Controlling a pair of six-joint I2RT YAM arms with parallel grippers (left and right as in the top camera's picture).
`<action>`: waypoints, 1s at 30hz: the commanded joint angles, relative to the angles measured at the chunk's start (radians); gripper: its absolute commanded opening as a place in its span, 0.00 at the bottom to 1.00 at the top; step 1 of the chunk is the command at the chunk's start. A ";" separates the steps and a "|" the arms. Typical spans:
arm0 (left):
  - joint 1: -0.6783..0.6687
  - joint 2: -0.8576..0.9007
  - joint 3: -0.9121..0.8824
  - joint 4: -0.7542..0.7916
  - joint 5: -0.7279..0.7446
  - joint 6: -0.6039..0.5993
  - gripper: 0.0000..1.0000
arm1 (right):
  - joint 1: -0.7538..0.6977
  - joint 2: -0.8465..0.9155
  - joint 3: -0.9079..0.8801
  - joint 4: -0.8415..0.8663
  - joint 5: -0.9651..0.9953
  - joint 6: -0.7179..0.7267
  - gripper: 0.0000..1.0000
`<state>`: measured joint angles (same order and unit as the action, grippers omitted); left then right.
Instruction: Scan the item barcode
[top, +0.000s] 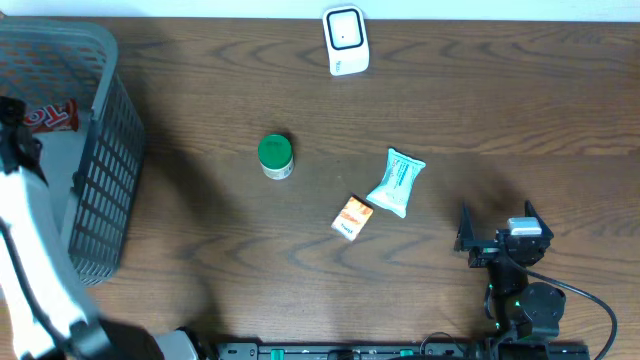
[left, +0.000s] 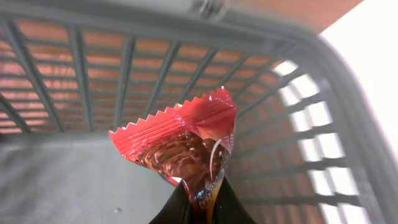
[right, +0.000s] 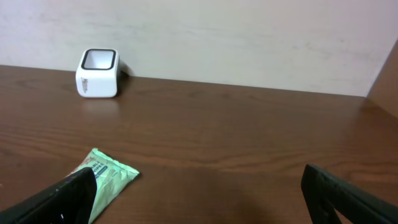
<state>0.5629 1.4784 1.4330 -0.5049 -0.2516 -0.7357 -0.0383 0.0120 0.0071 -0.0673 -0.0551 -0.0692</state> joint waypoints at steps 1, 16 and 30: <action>0.002 -0.130 0.005 -0.004 0.108 0.010 0.07 | 0.007 -0.005 -0.002 -0.004 0.002 0.012 0.99; -0.463 -0.247 0.003 -0.128 0.386 0.167 0.07 | 0.007 -0.005 -0.002 -0.004 0.002 0.012 0.99; -0.969 0.121 0.002 -0.111 0.281 0.491 0.07 | 0.007 -0.005 -0.002 -0.004 0.002 0.012 0.99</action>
<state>-0.3653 1.5314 1.4330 -0.6186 0.0517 -0.4049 -0.0383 0.0120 0.0071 -0.0673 -0.0551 -0.0692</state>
